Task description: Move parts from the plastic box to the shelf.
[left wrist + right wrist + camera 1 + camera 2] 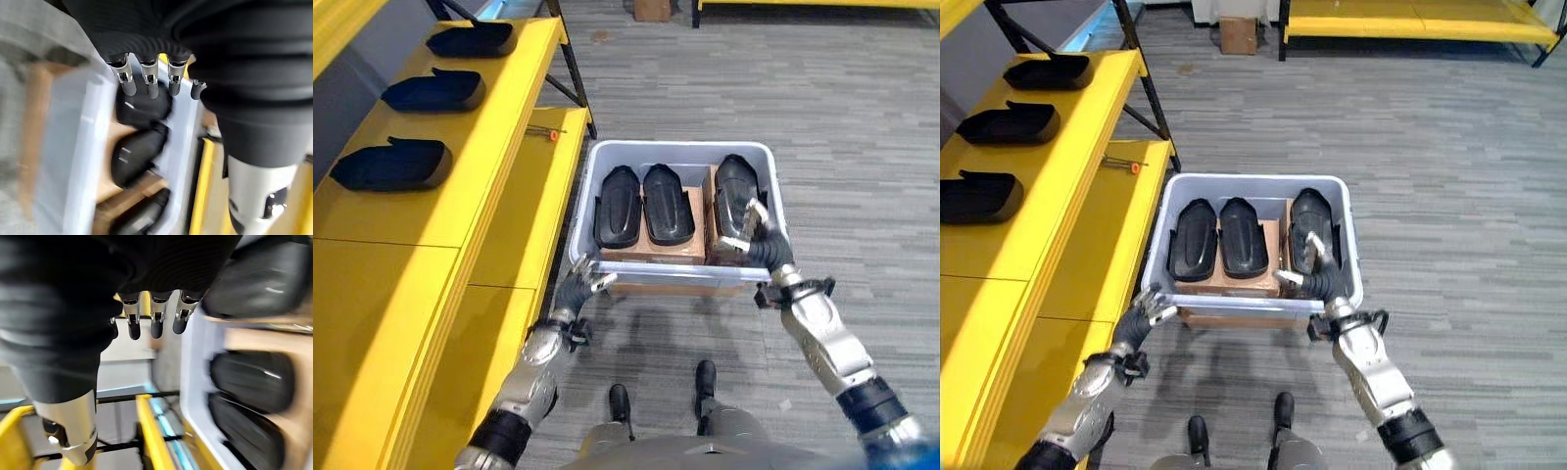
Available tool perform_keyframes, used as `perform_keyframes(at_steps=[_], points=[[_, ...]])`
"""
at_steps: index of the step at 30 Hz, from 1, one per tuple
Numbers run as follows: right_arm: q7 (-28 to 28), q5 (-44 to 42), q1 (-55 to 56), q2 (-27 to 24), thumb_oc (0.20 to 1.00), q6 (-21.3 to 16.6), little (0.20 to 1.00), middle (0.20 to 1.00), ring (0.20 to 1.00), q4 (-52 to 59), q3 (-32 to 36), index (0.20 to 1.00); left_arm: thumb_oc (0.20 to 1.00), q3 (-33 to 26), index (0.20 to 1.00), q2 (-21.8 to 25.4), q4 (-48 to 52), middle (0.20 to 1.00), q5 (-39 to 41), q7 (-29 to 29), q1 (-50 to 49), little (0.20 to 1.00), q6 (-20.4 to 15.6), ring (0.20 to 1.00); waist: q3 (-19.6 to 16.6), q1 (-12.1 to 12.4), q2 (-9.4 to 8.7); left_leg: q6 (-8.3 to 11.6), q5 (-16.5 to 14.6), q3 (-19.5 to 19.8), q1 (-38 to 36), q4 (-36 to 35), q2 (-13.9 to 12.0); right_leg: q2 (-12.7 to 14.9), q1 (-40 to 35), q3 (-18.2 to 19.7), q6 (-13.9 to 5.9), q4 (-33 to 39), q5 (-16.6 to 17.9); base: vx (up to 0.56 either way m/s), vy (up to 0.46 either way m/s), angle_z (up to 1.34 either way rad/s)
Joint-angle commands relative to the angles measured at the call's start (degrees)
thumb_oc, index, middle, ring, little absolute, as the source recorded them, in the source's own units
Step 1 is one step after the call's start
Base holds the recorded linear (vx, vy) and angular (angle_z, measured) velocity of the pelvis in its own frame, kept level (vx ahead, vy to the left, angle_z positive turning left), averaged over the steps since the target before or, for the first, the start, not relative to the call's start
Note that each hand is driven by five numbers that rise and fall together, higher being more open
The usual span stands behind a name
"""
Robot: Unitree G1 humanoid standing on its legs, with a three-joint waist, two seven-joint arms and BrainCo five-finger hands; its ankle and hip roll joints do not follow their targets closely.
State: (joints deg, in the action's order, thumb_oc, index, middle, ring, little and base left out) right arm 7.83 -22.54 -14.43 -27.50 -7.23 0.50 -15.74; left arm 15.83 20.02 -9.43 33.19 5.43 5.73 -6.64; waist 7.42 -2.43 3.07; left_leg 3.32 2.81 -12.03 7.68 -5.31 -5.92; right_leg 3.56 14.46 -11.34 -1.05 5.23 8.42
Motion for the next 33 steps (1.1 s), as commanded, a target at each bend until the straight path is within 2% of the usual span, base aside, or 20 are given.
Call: perform_keyframes(at_steps=[1,11,15,16,22,33], points=[[3.6,3.7,-2.6,-0.2,1.0,-4.4,1.0,1.0,1.0,3.8,2.0,1.0,1.0,0.2,1.0,-0.2,3.0,1.0,1.6,2.0,2.9,1.0,-5.1,1.0,1.9,0.2,0.04,0.96,-2.1,5.2,-1.1,0.3,-1.7,4.7,4.1,-0.1,-6.12,-6.2,-1.1,-0.06,0.003,-0.13],[10.1,7.6,-15.5,-0.3,1.0,-4.2,1.0,1.0,1.0,-2.6,1.2,1.0,1.0,1.6,1.0,-0.9,6.7,1.0,2.7,4.5,10.2,1.0,-7.2,1.0,5.4,0.1,1.28,1.21,-1.7,3.5,2.0,0.3,-1.6,4.3,10.3,2.1,-6.27,-7.9,-0.7,-0.04,-0.018,-0.19],[12.2,8.9,-19.7,-1.1,1.0,-3.5,1.0,1.0,1.0,-9.4,0.2,1.0,1.0,2.1,1.0,-0.4,8.2,1.0,2.6,4.7,11.2,1.0,-7.8,1.0,6.1,0.6,1.7,1.41,-1.3,3.5,3.0,0.3,-1.8,4.2,11.7,2.0,-6.3,-8.5,-0.7,-0.01,-0.042,-0.03],[13.1,8.4,-23.9,-2.0,1.0,-3.3,1.0,1.0,1.0,-14.4,-0.6,1.0,1.0,2.7,1.0,0.0,9.0,1.0,2.8,4.5,11.3,1.0,-7.8,1.0,6.6,1.1,1.92,1.62,-1.0,3.8,4.1,0.3,-1.9,4.1,12.7,1.7,-6.21,-8.7,-0.7,-0.01,-0.05,0.01],[14.0,8.2,-32.4,-5.1,1.0,-2.6,1.0,1.0,1.0,-22.4,-3.0,1.0,1.0,3.6,1.0,0.8,9.1,1.0,3.2,4.1,11.7,1.0,-7.9,1.0,7.5,1.8,2.49,1.89,-0.4,4.2,6.0,0.3,-1.9,4.0,15.4,1.5,-5.9,-9.7,-1.0,0.0,-0.009,0.0],[13.6,6.6,-43.8,-6.4,1.0,-1.5,1.0,1.0,1.0,-32.0,-9.6,1.0,1.0,5.9,1.0,0.8,9.3,1.0,4.4,4.2,12.4,1.0,-7.7,1.0,8.7,3.0,2.53,2.14,0.3,5.5,8.8,0.3,-1.8,4.1,18.1,0.4,-5.25,-10.7,-1.4,0.0,-0.01,0.02]])
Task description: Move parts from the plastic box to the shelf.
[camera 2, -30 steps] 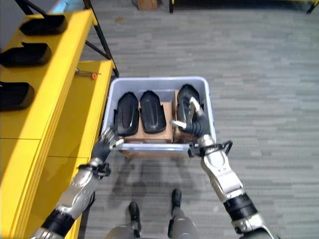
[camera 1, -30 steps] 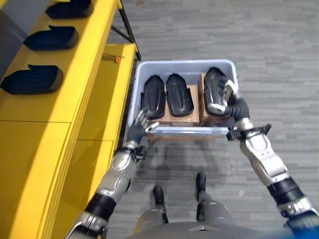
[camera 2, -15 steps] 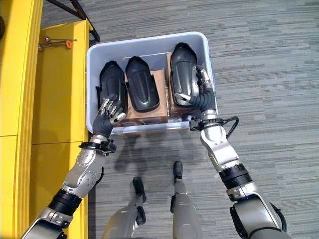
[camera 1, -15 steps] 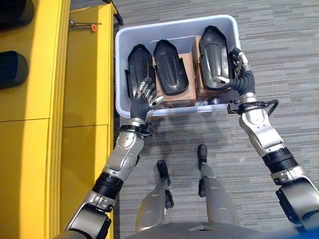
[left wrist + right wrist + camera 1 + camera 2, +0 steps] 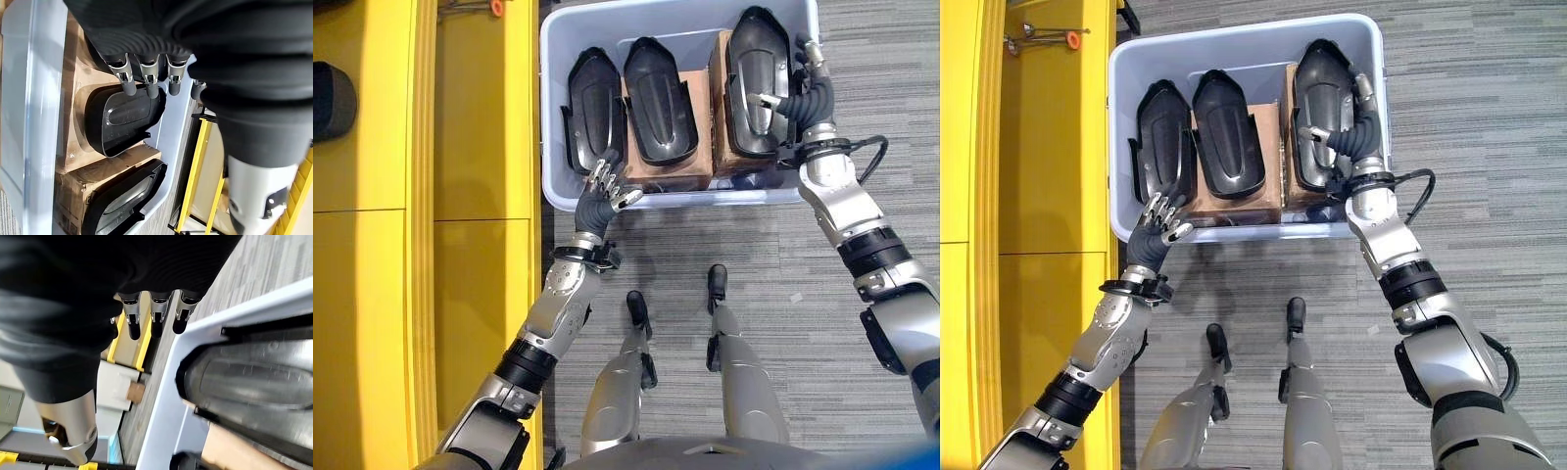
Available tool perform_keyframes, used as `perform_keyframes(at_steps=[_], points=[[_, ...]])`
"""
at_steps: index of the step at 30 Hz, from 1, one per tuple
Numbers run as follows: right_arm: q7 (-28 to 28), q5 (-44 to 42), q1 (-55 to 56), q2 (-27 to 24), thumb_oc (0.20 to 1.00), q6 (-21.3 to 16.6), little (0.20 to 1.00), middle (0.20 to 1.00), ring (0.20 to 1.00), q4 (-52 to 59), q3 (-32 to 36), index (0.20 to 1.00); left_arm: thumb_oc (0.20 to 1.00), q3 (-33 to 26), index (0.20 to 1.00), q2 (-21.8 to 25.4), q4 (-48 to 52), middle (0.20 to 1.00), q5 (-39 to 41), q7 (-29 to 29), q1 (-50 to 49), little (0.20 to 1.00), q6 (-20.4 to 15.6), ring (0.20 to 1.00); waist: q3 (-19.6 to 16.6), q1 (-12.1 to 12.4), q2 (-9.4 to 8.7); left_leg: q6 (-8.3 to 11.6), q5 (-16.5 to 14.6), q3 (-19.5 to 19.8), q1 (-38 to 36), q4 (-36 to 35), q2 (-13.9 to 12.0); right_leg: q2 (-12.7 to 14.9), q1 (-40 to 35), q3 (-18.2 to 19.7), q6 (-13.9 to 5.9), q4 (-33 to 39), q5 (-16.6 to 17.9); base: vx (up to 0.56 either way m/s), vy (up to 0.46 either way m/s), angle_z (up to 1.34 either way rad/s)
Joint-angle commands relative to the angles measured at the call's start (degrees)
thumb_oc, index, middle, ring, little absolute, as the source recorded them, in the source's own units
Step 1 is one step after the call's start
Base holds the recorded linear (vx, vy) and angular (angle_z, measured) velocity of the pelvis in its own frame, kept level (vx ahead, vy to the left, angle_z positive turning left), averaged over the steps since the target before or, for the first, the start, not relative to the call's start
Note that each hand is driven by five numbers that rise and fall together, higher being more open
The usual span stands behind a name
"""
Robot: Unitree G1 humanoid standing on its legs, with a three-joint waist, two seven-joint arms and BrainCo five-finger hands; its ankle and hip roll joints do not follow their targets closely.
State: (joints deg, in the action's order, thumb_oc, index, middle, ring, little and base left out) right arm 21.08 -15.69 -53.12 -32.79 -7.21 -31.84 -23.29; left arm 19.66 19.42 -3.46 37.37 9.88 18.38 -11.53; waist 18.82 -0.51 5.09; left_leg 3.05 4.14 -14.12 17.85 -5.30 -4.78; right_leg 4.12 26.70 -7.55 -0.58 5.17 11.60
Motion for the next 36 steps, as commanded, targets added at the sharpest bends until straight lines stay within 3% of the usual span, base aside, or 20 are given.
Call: perform_keyframes(at_steps=[1,13,22,33,36], points=[[0.4,-0.1,-6.1,-0.9,1.0,-1.4,1.0,1.0,1.0,-0.3,-2.6,1.0,1.0,2.2,1.0,1.6,3.4,1.0,0.2,-0.1,-0.1,1.0,-2.8,1.0,-2.5,1.1,0.4,2.43,-1.0,7.6,-1.2,0.3,-2.9,3.6,6.0,-3.5,-5.78,-10.7,-4.5,0.0,-0.002,0.13],[0.7,-2.2,-14.5,2.7,1.0,-0.8,1.0,1.0,1.0,-13.8,-6.6,1.0,1.0,3.3,1.0,2.6,4.5,1.0,0.4,0.4,0.5,1.0,-3.4,1.0,-1.0,2.6,-0.7,2.6,-0.7,8.5,1.2,0.3,-2.8,3.7,8.4,-4.9,-6.01,-11.4,-4.2,0.0,0.001,0.04],[-0.5,-10.2,-17.6,5.7,1.0,-1.0,1.0,1.0,1.0,-28.4,-5.7,1.0,1.0,4.1,1.0,2.8,4.0,1.0,1.0,0.4,1.0,1.0,-3.5,1.0,0.9,4.1,0.33,2.45,-0.6,9.0,2.9,0.3,-2.6,4.2,11.0,-5.3,-5.92,-12.8,-4.7,-0.01,0.012,0.02],[-2.3,-12.1,-17.8,8.0,1.0,-0.8,1.0,1.0,1.0,-32.0,-6.6,1.0,1.0,5.2,1.0,1.9,3.4,1.0,1.5,0.3,1.7,1.0,-3.6,1.0,1.9,4.6,1.4,2.42,-0.5,9.0,3.9,0.3,-1.9,4.5,12.3,-5.6,-6.19,-12.9,-4.4,0.0,0.0,0.0],[-2.7,-15.5,-14.6,10.5,1.0,-2.2,1.0,1.0,1.0,-27.8,-5.8,1.0,1.0,5.5,1.0,1.6,3.2,1.0,1.7,0.2,2.3,1.0,-3.6,1.0,2.1,4.4,1.51,2.36,-0.6,9.1,3.8,0.3,-1.8,4.6,12.3,-5.7,-6.32,-12.9,-4.2,0.0,0.0,0.0]])
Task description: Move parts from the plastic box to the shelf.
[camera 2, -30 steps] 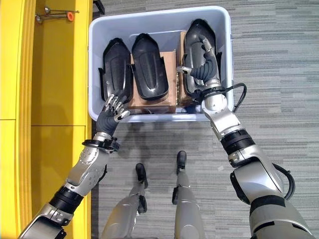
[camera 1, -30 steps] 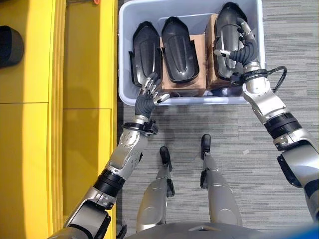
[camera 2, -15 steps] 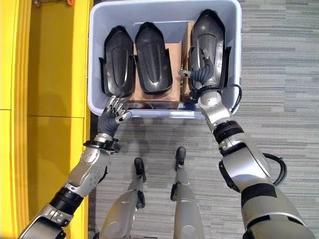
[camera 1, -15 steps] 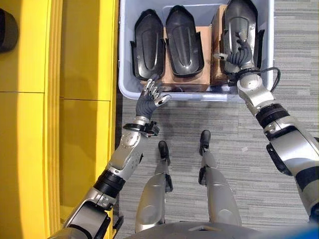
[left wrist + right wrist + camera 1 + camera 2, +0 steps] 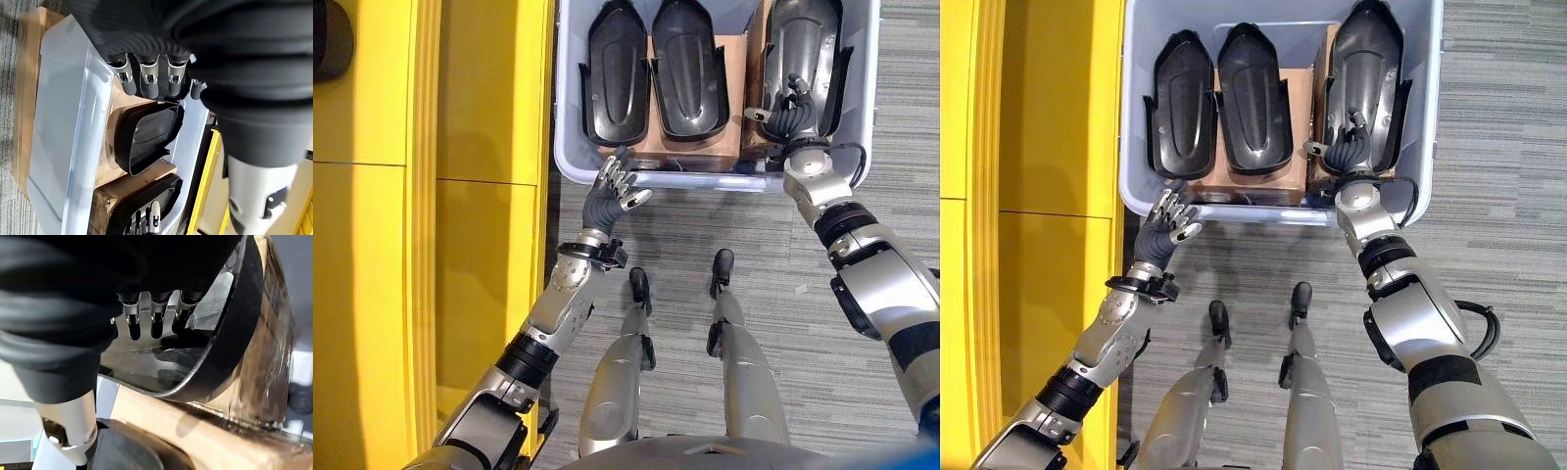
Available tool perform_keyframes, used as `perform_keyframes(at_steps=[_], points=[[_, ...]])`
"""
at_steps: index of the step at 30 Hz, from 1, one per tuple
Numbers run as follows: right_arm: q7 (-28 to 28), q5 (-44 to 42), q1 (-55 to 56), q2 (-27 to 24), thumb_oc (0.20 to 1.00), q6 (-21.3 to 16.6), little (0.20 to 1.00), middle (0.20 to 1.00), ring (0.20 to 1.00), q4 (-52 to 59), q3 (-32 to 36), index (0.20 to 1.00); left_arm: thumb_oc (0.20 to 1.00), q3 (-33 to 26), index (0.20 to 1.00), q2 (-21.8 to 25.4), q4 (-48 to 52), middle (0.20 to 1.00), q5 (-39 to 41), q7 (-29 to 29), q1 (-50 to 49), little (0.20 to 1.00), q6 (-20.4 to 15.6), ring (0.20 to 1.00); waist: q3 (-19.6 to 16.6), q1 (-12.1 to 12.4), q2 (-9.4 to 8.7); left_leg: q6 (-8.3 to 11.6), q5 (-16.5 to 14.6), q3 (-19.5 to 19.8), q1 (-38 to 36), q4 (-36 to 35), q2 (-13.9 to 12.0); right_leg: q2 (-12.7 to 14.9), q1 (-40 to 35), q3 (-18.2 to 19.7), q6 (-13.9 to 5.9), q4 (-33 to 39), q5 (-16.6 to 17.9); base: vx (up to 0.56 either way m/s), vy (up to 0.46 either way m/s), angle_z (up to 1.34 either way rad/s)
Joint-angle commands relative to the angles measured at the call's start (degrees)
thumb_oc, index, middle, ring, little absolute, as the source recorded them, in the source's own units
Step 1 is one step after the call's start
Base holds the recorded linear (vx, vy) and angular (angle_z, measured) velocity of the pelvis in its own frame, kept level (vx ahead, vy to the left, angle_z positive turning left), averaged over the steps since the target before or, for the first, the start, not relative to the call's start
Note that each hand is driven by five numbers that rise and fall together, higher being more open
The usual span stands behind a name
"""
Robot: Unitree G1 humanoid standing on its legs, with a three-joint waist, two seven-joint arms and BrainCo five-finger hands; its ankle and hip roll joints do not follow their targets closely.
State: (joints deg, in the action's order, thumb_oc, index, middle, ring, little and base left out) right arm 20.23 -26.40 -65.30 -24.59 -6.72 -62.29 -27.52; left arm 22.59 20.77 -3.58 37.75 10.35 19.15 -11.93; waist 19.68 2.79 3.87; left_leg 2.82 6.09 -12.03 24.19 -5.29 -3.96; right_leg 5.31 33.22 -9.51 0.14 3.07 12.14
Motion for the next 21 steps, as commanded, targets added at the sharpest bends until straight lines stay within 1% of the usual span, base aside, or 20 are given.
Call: perform_keyframes(at_steps=[1,2,3,5,6,8,10,15,18,19,20,21], points=[[-2.0,-3.7,-0.8,3.2,1.0,-2.9,1.0,1.0,1.0,5.8,-2.3,1.0,1.0,2.8,1.0,0.3,2.9,1.0,1.3,-0.2,1.5,1.0,-3.1,1.0,1.1,0.9,2.6,2.61,-2.7,7.0,-2.6,0.3,-2.5,3.5,5.8,-3.8,-7.05,-10.9,-4.8,0.0,0.0,0.0],[-2.0,-3.7,-0.8,3.2,1.0,-2.9,1.0,1.0,1.0,5.8,-2.3,1.0,1.0,2.8,1.0,0.3,2.9,1.0,1.3,-0.2,1.5,1.0,-3.1,1.0,1.1,0.9,2.6,2.61,-2.7,7.0,-2.6,0.3,-2.5,3.5,5.8,-3.8,-7.05,-10.9,-4.8,0.0,0.0,0.0],[-2.3,-4.4,0.6,4.6,1.0,-3.3,1.0,1.0,1.0,8.8,-2.2,1.0,1.0,3.0,1.0,0.3,2.9,1.0,1.5,-0.2,1.5,1.0,-3.1,1.0,1.2,0.8,2.56,2.6,-2.8,7.1,-2.6,0.3,-2.5,3.5,5.6,-3.9,-7.05,-10.9,-4.8,0.0,0.0,0.0],[-2.4,-4.4,1.4,5.5,1.0,-3.5,1.0,1.0,1.0,10.6,-2.4,1.0,1.0,3.2,1.0,0.3,2.8,1.0,1.8,-0.1,1.4,1.0,-3.1,1.0,1.2,0.8,2.55,2.61,-2.8,7.3,-2.6,0.3,-2.5,3.6,5.5,-4.0,-7.03,-10.9,-4.8,0.0,0.0,0.0],[-2.8,-3.6,3.3,6.4,1.0,-3.5,1.0,1.0,1.0,15.2,-3.2,1.0,1.0,3.1,1.0,0.4,2.7,1.0,1.9,0.1,1.3,1.0,-3.2,1.0,1.2,0.7,2.33,2.58,-2.8,7.5,-2.7,0.3,-2.5,3.7,5.4,-4.3,-6.98,-11.0,-4.9,0.0,0.0,0.0],[-3.0,-3.0,3.8,6.5,1.0,-3.4,1.0,1.0,1.0,16.8,-3.6,1.0,1.0,3.0,1.0,0.5,2.8,1.0,1.8,0.2,1.3,1.0,-3.2,1.0,1.3,0.7,2.26,2.58,-2.8,7.5,-2.7,0.3,-2.5,3.7,5.4,-4.2,-6.96,-11.1,-4.9,0.0,0.0,0.0],[-3.1,0.8,6.6,5.6,1.0,-2.8,1.0,1.0,1.0,23.4,-4.9,1.0,1.0,2.3,1.0,0.7,2.8,1.0,1.6,0.9,0.5,1.0,-3.3,1.0,1.4,0.5,1.84,2.37,-2.9,7.7,-2.9,0.3,-2.5,3.8,5.2,-4.4,-6.94,-11.2,-5.0,0.0,0.0,0.0],[-1.5,7.9,10.2,2.5,1.0,-2.1,1.0,1.0,1.0,29.0,-3.9,1.0,1.0,1.3,1.0,0.6,2.7,1.0,0.9,1.5,-0.5,1.0,-3.4,1.0,1.4,0.1,1.52,2.25,-3.2,7.9,-3.3,0.3,-2.4,3.9,4.6,-4.7,-6.97,-11.1,-5.1,0.0,0.004,0.02],[0.3,10.4,12.1,0.5,1.0,-2.1,1.0,1.0,1.0,34.1,-1.3,1.0,1.0,0.6,1.0,0.5,3.0,1.0,0.6,1.8,-0.9,1.0,-3.4,1.0,1.4,-0.5,1.28,2.29,-3.4,7.8,-3.6,0.3,-2.5,3.9,4.4,-4.6,-7.16,-11.0,-5.1,0.0,0.0,0.0],[1.4,12.1,13.0,-0.5,1.0,-2.1,1.0,1.0,1.0,37.5,0.4,1.0,1.0,0.2,1.0,0.4,2.9,1.0,0.4,2.0,-0.9,1.0,-3.3,1.0,1.4,-0.8,1.11,2.29,-3.5,7.7,-3.8,0.3,-2.5,3.8,4.3,-4.6,-7.21,-10.9,-5.1,0.0,0.0,0.0],[1.4,12.2,13.1,-0.5,1.0,-2.0,1.0,1.0,1.0,37.6,0.5,1.0,1.0,0.3,1.0,0.4,2.9,1.0,0.4,2.0,-0.9,1.0,-3.3,1.0,1.4,-0.8,1.11,2.29,-3.5,7.7,-3.8,0.3,-2.5,3.8,4.2,-4.6,-7.21,-10.9,-5.1,0.0,0.0,0.0],[3.2,15.8,16.4,-2.0,1.0,-2.1,1.0,1.0,1.0,46.2,4.4,1.0,1.0,-1.0,1.0,0.1,3.1,1.0,-0.4,2.8,-0.8,1.0,-3.0,1.0,1.3,-1.7,0.72,2.27,-4.0,7.5,-4.1,0.3,-2.7,3.7,4.1,-4.5,-7.39,-10.8,-5.2,0.0,0.0,0.0]])
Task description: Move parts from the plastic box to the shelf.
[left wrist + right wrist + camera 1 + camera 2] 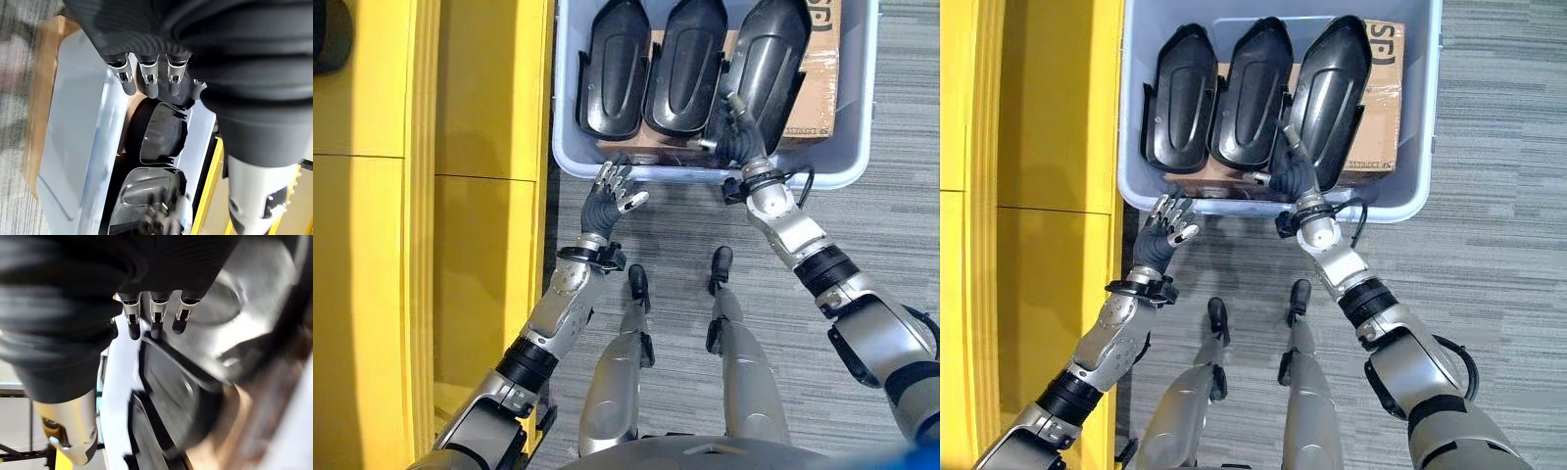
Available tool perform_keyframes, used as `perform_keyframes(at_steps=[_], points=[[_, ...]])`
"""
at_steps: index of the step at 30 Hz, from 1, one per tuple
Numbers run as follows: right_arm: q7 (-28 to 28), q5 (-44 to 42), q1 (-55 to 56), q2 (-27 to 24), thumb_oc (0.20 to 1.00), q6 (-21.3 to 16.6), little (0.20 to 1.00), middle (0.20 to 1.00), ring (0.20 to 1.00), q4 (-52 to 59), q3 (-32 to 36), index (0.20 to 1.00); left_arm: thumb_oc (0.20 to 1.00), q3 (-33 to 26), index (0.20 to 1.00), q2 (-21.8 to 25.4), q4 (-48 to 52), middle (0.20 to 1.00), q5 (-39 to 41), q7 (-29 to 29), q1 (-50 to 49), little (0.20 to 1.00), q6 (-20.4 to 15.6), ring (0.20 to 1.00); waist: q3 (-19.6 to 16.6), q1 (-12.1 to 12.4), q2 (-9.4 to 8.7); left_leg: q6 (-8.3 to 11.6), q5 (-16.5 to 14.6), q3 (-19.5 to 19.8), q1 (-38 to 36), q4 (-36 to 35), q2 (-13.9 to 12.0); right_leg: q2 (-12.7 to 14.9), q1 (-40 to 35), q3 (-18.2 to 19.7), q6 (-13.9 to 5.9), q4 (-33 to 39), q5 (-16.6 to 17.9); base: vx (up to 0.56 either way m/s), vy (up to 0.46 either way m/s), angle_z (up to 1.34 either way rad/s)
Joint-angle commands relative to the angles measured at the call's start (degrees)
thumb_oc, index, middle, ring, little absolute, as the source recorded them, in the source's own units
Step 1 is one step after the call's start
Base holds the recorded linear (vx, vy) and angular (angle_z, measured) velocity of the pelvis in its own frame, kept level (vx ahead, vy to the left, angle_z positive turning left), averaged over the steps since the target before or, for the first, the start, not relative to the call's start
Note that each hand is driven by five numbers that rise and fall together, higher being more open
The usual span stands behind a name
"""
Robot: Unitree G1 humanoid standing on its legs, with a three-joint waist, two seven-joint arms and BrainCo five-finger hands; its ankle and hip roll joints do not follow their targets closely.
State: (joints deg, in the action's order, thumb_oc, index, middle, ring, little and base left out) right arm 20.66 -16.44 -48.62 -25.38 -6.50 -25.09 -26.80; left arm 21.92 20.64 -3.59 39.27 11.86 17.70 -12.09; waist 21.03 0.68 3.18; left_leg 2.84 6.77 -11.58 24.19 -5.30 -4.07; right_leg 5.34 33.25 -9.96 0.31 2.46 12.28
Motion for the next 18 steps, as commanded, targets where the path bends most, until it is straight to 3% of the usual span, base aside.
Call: perform_keyframes(at_steps=[1,4,10,18], points=[[2.8,5.8,-0.1,-1.2,1.0,-2.3,1.0,1.0,1.0,9.1,3.8,1.0,1.0,-0.3,1.0,0.2,3.1,1.0,-1.9,1.3,0.6,1.0,-2.9,1.0,0.0,0.5,1.4,2.24,-4.7,7.0,-4.1,0.3,-2.6,3.7,4.1,-4.0,-7.56,-10.2,-5.3,0.0,0.0,0.0],[4.6,9.2,3.8,-1.5,1.0,-3.3,1.0,1.0,1.0,19.3,8.6,1.0,1.0,-0.9,1.0,-0.1,3.5,1.0,-2.5,2.1,0.2,1.0,-2.7,1.0,-0.2,-0.4,1.19,2.24,-5.1,6.9,-4.5,0.3,-2.7,3.5,4.1,-3.8,-7.68,-10.3,-5.5,0.0,0.0,0.0],[6.4,12.9,9.5,0.6,1.0,-5.1,1.0,1.0,1.0,29.2,11.7,1.0,1.0,-1.4,1.0,0.1,4.5,1.0,-3.7,2.5,-0.8,1.0,-2.5,1.0,-0.4,-1.3,1.17,2.22,-5.4,6.5,-4.7,0.3,-2.9,3.3,4.2,-3.4,-7.89,-10.5,-5.7,0.0,0.0,-0.01],[11.4,16.0,10.9,3.5,1.0,-4.0,1.0,1.0,1.0,27.0,12.5,1.0,1.0,-0.8,1.0,-0.1,4.8,1.0,-4.0,3.7,-1.6,1.0,-3.0,1.0,-0.8,-1.5,1.53,2.19,-5.6,6.3,-4.6,0.3,-2.8,3.2,4.4,-3.3,-7.93,-10.1,-5.7,0.0,0.001,-0.01]])
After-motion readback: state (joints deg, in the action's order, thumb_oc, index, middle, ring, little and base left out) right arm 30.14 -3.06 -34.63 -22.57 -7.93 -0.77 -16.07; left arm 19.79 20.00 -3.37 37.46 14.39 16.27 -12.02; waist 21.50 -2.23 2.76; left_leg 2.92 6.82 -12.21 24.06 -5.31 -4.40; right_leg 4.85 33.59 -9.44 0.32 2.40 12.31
